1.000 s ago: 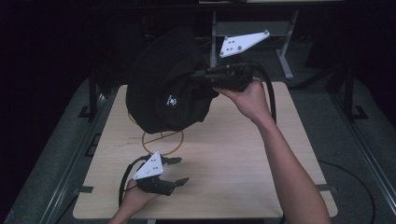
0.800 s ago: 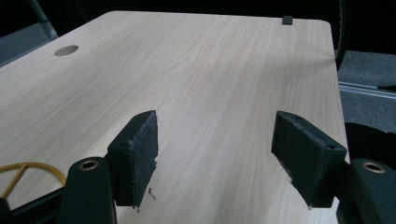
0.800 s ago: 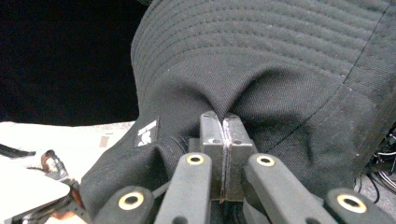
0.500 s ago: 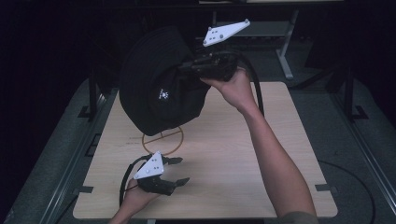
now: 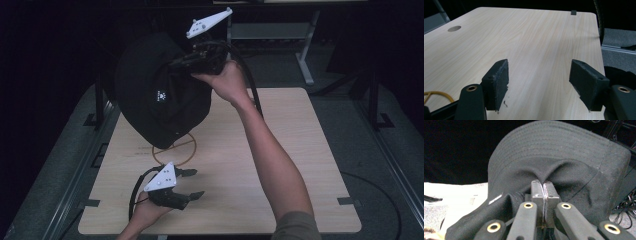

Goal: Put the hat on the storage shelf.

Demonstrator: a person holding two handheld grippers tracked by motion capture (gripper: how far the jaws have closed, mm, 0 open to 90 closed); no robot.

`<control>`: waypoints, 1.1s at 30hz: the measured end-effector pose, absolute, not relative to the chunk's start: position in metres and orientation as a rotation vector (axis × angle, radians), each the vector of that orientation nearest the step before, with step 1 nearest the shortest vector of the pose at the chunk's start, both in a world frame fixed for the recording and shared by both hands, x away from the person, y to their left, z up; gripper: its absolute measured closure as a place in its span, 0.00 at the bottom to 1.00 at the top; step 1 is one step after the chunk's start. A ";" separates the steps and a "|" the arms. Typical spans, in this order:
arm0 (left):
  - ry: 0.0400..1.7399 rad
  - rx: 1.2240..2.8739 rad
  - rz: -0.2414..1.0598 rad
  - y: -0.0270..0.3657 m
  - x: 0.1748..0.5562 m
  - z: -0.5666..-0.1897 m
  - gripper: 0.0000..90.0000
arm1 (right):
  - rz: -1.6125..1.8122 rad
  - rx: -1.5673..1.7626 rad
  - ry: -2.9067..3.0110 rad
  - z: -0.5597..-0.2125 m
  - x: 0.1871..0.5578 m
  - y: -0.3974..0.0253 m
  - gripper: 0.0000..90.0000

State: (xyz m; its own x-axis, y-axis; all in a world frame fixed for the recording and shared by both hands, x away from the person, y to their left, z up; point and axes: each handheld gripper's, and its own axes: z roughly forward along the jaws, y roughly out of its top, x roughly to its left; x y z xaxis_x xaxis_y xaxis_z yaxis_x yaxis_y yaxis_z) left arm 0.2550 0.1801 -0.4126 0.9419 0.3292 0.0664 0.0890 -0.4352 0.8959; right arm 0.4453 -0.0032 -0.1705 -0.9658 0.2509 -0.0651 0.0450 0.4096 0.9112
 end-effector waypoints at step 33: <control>0.262 2.021 0.254 0.170 0.251 -0.414 0.34 | 1.676 0.456 2.521 -0.233 0.456 -0.011 0.56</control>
State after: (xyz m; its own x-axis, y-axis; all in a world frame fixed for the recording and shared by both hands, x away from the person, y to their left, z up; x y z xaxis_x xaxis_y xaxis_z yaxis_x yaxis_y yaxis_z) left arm 0.2509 0.1704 -0.4139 0.9537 0.2934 0.0655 0.0741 -0.4406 0.8947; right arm 0.4564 -0.0110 -0.2333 -0.9525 0.2889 0.0967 0.2010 0.3574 0.9121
